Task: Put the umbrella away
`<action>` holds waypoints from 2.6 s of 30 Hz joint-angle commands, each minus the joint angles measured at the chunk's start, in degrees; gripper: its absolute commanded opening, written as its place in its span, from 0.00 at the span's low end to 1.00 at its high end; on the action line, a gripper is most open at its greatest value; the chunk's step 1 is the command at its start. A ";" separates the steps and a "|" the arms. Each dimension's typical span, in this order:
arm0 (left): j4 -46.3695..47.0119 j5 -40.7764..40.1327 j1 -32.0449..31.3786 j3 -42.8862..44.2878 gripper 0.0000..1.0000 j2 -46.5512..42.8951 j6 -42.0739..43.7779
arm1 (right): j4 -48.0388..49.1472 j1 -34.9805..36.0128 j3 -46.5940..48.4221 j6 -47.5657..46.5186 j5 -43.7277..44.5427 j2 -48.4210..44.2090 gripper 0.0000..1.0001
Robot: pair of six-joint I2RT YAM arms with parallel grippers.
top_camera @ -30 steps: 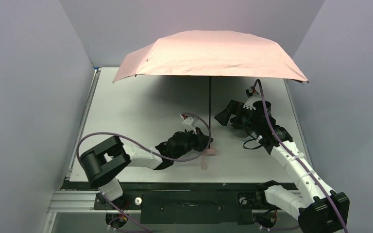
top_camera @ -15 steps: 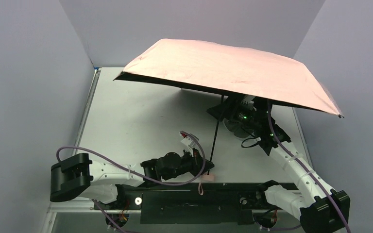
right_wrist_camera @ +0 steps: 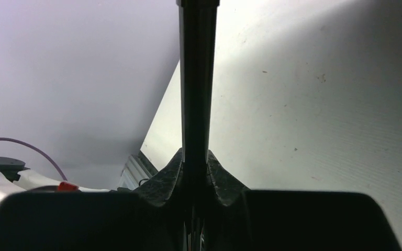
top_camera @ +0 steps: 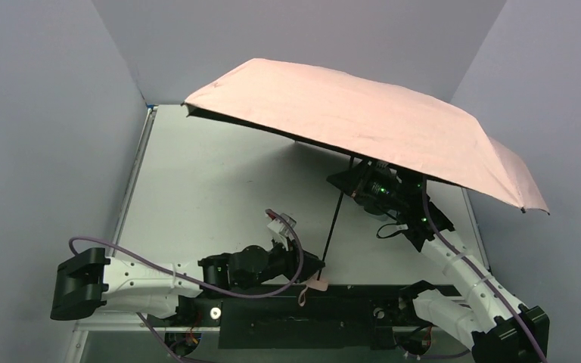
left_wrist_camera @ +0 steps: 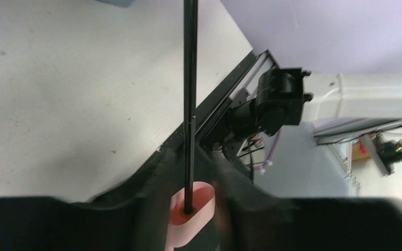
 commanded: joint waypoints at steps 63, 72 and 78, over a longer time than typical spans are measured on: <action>39.64 -5.33 -4.52 -12.21 0.00 1.55 -7.82 | -26.50 22.25 18.93 -12.97 28.76 -2.74 0.92; 38.44 -3.91 -4.70 -12.21 0.00 0.67 -8.81 | -5.79 12.05 9.91 -5.12 13.26 -5.38 0.92; 37.79 -3.58 -5.31 -12.24 0.00 -1.47 -9.21 | 13.38 7.25 7.73 5.42 7.00 -1.17 0.91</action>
